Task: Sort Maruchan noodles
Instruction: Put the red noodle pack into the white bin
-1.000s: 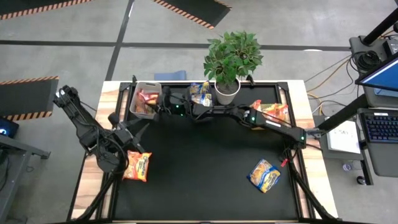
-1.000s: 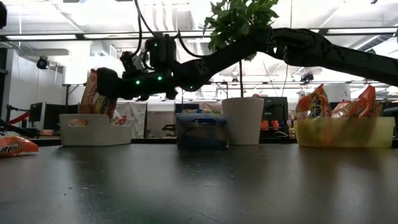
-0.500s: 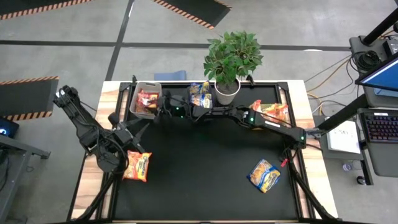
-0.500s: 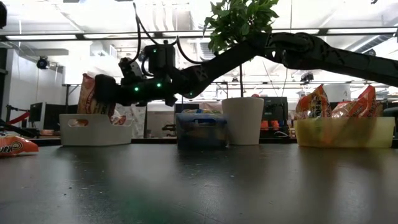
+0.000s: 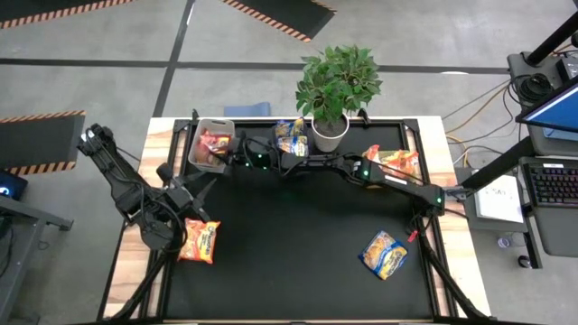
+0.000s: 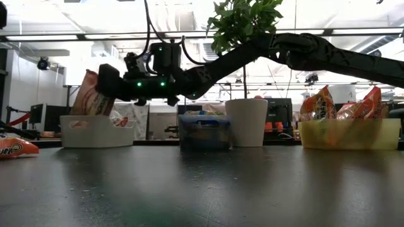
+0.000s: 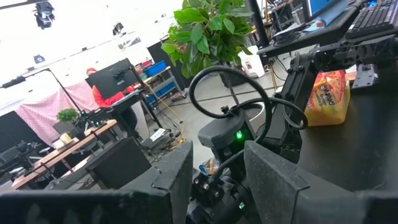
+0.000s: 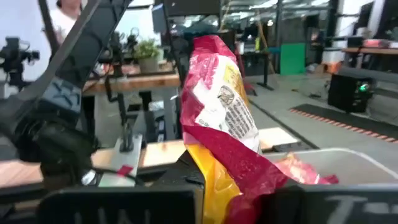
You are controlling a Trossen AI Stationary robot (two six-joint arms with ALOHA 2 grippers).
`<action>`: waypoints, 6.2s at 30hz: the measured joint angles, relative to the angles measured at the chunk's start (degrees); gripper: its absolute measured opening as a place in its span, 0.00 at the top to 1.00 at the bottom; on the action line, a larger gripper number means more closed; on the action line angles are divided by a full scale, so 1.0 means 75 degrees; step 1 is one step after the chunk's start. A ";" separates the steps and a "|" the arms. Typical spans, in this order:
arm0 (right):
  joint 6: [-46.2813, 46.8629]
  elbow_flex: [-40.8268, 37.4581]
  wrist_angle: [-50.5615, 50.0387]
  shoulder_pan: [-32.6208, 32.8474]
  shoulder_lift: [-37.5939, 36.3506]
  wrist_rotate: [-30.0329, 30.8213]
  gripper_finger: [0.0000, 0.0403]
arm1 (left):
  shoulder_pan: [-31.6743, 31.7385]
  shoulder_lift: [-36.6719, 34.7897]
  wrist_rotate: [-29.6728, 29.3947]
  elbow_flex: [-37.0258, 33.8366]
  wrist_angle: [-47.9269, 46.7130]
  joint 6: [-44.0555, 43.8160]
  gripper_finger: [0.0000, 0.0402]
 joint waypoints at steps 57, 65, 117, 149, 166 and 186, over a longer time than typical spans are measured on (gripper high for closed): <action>-0.1860 -0.0296 -0.5333 0.0780 -0.2729 0.0234 0.44 | 0.0000 0.0000 0.0055 0.0003 0.0326 -0.0004 0.68; -0.1525 -0.2351 -0.5868 0.1019 -0.4315 0.0273 0.44 | -0.0002 0.0009 0.0328 0.0006 0.0553 0.0000 0.68; -0.1650 -1.2610 -0.2174 0.2465 -1.1893 0.2794 0.44 | 0.7942 0.1953 0.4061 -0.0558 0.0222 -0.2778 1.00; -0.1452 -1.2610 -0.2241 0.2465 -1.1811 0.2794 0.44 | 0.9087 0.3787 0.4045 -0.0047 -0.0681 -0.3105 1.00; -0.1336 -1.2610 -0.2277 0.2480 -1.1811 0.2793 0.44 | 0.9017 0.3455 0.4531 -0.0487 -0.0823 -0.3229 1.00; -0.1230 -1.2610 -0.2378 0.2498 -1.1811 0.2791 0.44 | 0.8522 0.3366 0.5577 0.0669 -0.2507 -0.3625 1.00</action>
